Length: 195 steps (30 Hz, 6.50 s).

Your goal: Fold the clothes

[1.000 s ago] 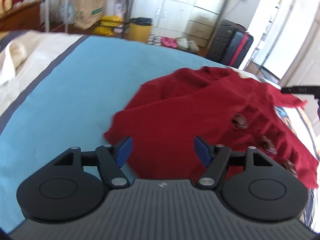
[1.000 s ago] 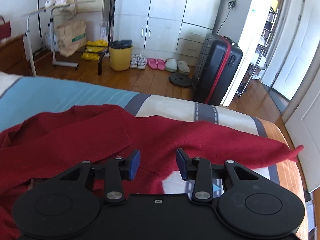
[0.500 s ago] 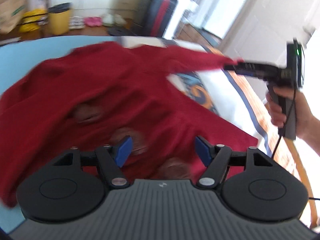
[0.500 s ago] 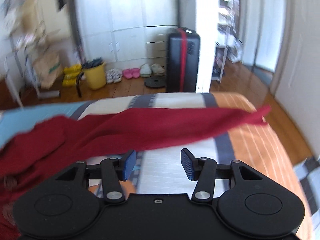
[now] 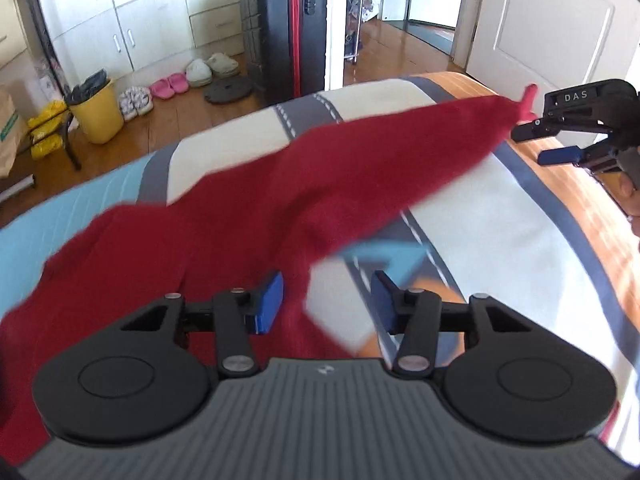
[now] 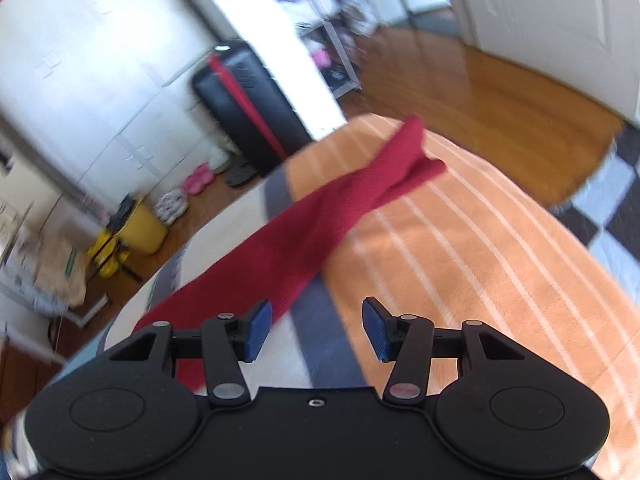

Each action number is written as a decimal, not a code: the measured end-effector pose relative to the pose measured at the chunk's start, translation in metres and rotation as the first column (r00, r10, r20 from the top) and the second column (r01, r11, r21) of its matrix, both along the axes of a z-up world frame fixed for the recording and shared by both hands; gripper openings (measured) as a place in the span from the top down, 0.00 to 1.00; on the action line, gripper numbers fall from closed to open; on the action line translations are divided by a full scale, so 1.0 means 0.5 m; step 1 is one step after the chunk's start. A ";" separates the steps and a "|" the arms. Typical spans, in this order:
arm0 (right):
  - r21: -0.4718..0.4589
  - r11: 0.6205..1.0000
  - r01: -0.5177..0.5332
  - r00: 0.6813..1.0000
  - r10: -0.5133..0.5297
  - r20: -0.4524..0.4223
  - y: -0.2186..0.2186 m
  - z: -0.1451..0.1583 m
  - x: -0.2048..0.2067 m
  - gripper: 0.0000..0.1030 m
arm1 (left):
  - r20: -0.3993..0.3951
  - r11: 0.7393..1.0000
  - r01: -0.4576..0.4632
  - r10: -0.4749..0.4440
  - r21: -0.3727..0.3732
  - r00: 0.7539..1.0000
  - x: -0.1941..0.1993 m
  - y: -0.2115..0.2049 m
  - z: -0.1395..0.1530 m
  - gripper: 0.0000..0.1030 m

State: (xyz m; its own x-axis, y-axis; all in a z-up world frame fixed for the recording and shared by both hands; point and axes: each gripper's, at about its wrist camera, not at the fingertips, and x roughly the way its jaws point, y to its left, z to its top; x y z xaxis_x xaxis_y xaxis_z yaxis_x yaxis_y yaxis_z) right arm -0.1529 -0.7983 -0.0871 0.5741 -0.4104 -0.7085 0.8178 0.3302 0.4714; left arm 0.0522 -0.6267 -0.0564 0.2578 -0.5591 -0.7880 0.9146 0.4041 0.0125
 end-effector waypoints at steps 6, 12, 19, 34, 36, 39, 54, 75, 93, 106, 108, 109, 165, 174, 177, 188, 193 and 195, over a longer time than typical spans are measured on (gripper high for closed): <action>0.027 0.998 0.062 0.998 -0.061 -0.014 -0.063 -0.024 0.056 0.35 | -0.030 1.000 0.019 -0.019 0.004 0.999 0.040 -0.028 -0.027 0.67; -0.110 0.994 0.026 0.989 -0.042 -0.142 -0.063 -0.019 0.134 0.36 | -0.126 0.999 0.041 -0.045 -0.035 0.991 0.081 -0.026 -0.045 0.67; -0.365 0.927 -0.081 0.970 -0.011 -0.244 0.002 0.045 0.189 0.92 | -0.272 0.980 -0.059 0.005 -0.192 0.962 0.141 0.083 -0.009 0.64; -0.610 0.557 -0.563 0.786 0.589 -0.188 0.495 0.283 0.456 0.92 | -0.244 0.852 -0.389 0.318 -0.349 0.916 0.248 0.597 0.151 0.58; -0.590 0.457 -0.666 0.673 0.710 -0.210 0.579 0.274 0.473 0.92 | -0.255 0.828 -0.466 0.399 -0.311 0.881 0.261 0.655 0.143 0.55; -0.480 0.254 -0.840 0.441 0.834 -0.331 0.686 0.212 0.486 0.82 | -0.223 0.824 -0.495 0.447 -0.276 0.867 0.270 0.715 0.126 0.53; -0.316 0.575 -0.755 0.637 0.526 -0.564 0.544 0.149 0.382 0.43 | -0.196 0.931 -0.248 0.199 -0.267 0.960 0.191 0.589 -0.018 0.48; -0.177 0.650 -0.739 0.593 0.502 -0.630 0.473 0.042 0.365 0.43 | -0.280 0.775 -0.511 0.431 -0.373 0.858 0.180 0.695 0.048 0.93; -0.294 0.631 -0.717 0.673 0.519 -0.528 0.470 0.101 0.380 0.43 | -0.287 0.728 -0.653 0.592 -0.209 0.753 0.210 0.832 0.008 0.48; -0.195 0.676 -0.711 0.687 0.608 -0.398 0.495 0.054 0.436 0.43 | -0.472 0.685 -0.690 0.539 -0.236 0.697 0.281 0.899 -0.040 0.47; -0.186 0.681 -0.708 0.688 0.608 -0.397 0.497 0.045 0.435 0.43 | -0.457 0.690 -0.686 0.546 -0.229 0.702 0.285 0.875 -0.054 0.47; -0.185 0.679 -0.710 0.686 0.609 -0.398 0.498 0.046 0.432 0.43 | -0.449 0.693 -0.685 0.550 -0.226 0.704 0.288 0.863 -0.061 0.46; -0.083 0.485 -0.871 0.475 0.784 -0.400 0.869 0.115 0.281 0.42 | -0.306 0.780 -0.625 0.596 0.001 0.743 0.152 0.890 -0.014 0.66; 0.015 0.641 -0.767 0.549 0.668 -0.503 0.762 0.116 0.169 0.42 | -0.442 0.842 -0.526 0.429 -0.120 0.788 0.106 0.880 0.033 0.42; 0.018 0.688 -0.725 0.589 0.634 -0.501 0.711 0.121 0.133 0.41 | -0.597 0.898 -0.432 0.304 -0.080 0.742 0.101 0.841 -0.018 0.41; -0.172 0.861 -0.479 0.833 0.384 -0.398 0.512 0.094 -0.020 0.41 | -0.648 0.964 -0.248 0.129 -0.095 0.750 0.037 0.751 -0.069 0.41; -0.073 0.883 -0.463 0.851 0.420 -0.314 0.478 0.047 -0.069 0.41 | -0.773 0.969 -0.244 0.119 -0.048 0.623 0.010 0.743 -0.103 0.41; -0.029 0.889 -0.456 0.858 0.431 -0.280 0.467 0.025 -0.088 0.41 | -0.782 0.968 -0.246 0.121 -0.042 0.612 -0.003 0.740 -0.103 0.39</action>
State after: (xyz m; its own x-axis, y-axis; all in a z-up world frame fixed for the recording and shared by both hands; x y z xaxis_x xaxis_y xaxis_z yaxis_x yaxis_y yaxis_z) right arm -0.1968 -0.5646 -0.0745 0.5118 -0.2256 -0.8289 0.6625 0.7180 0.2137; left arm 0.0506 -0.2567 -0.1078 -0.2974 -0.6819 -0.6682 0.4695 0.5050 -0.7243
